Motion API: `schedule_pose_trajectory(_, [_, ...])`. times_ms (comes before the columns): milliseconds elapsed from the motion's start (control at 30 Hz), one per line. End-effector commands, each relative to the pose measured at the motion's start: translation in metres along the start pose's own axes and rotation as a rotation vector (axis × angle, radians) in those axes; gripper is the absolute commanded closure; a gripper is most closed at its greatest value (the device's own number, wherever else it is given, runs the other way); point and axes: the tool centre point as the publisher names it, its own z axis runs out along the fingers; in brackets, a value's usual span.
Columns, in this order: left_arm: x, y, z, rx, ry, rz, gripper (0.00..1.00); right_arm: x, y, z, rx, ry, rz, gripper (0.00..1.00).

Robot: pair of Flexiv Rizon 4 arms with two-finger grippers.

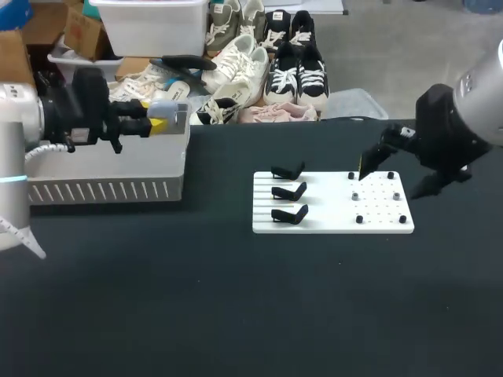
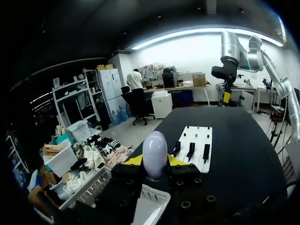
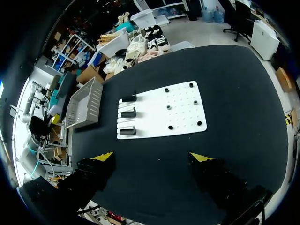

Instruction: Pick up each earbud case from the left stands, insert the matching earbuds, close the lid, and place the case in the box.

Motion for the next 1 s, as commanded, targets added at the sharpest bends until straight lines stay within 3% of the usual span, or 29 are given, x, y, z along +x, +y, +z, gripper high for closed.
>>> schedule_pose_trajectory(33, [0.007, 0.013, -0.002, -0.027, 0.032, -0.023, 1.0, 0.004, -0.001, -0.001, 0.004, -0.024, 0.003, 0.0])
schedule_pose_trajectory(333, [0.041, 0.05, 0.009, -0.025, 0.102, -0.132, 1.0, 0.004, -0.001, -0.001, 0.004, -0.024, 0.003, 0.0])
schedule_pose_trajectory(533, [0.075, 0.076, 0.026, 0.004, 0.165, -0.207, 1.0, 0.004, -0.001, -0.001, 0.004, -0.024, 0.003, 0.0])
schedule_pose_trajectory(700, [0.101, 0.084, 0.042, 0.053, 0.208, -0.262, 1.0, 0.004, -0.001, -0.001, 0.004, -0.024, 0.003, 0.0])
schedule_pose_trajectory(900, [0.114, 0.083, 0.056, 0.107, 0.217, -0.284, 1.0, 0.004, -0.001, -0.001, 0.004, -0.024, 0.003, 0.0])
schedule_pose_trajectory(933, [0.114, 0.082, 0.057, 0.111, 0.227, -0.28, 0.98, 0.004, -0.001, -0.001, 0.004, -0.024, 0.003, 0.0])
schedule_pose_trajectory(967, [0.114, 0.083, 0.057, 0.114, 0.234, -0.276, 0.85, 0.004, -0.001, -0.001, 0.004, -0.024, 0.003, 0.0])
schedule_pose_trajectory(1000, [0.114, 0.082, 0.057, 0.118, 0.238, -0.275, 0.62, 0.004, -0.001, -0.001, 0.004, -0.024, 0.003, 0.0])
